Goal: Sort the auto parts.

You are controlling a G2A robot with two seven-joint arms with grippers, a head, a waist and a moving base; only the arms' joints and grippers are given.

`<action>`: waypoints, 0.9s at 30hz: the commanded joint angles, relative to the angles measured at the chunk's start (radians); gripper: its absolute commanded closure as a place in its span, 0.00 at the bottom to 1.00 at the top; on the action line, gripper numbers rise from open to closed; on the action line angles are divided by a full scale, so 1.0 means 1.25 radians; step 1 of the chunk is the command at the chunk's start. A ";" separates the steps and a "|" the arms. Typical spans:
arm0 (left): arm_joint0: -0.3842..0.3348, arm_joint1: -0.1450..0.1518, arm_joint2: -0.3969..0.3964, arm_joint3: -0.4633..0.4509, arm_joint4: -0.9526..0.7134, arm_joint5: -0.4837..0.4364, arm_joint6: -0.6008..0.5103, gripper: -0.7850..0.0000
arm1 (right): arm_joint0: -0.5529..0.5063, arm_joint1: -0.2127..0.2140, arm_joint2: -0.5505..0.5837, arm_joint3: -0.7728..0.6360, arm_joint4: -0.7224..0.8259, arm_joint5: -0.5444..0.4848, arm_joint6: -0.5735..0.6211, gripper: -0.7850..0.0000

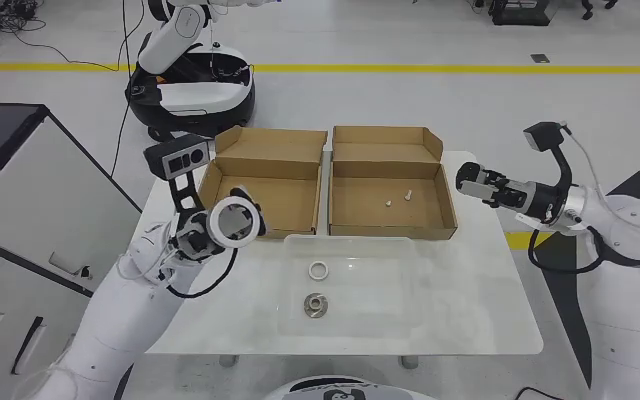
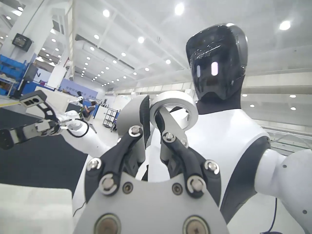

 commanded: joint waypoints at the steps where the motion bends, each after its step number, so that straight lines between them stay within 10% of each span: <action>1: 0.003 0.001 -0.002 -0.002 0.005 0.000 0.000 1.00 | 0.000 0.000 0.000 0.000 0.000 0.000 0.000 0.00; 27: 0.003 -0.005 0.011 -0.049 -0.107 -0.014 0.014 1.00 | 0.000 0.000 0.000 0.000 0.000 0.000 0.000 0.00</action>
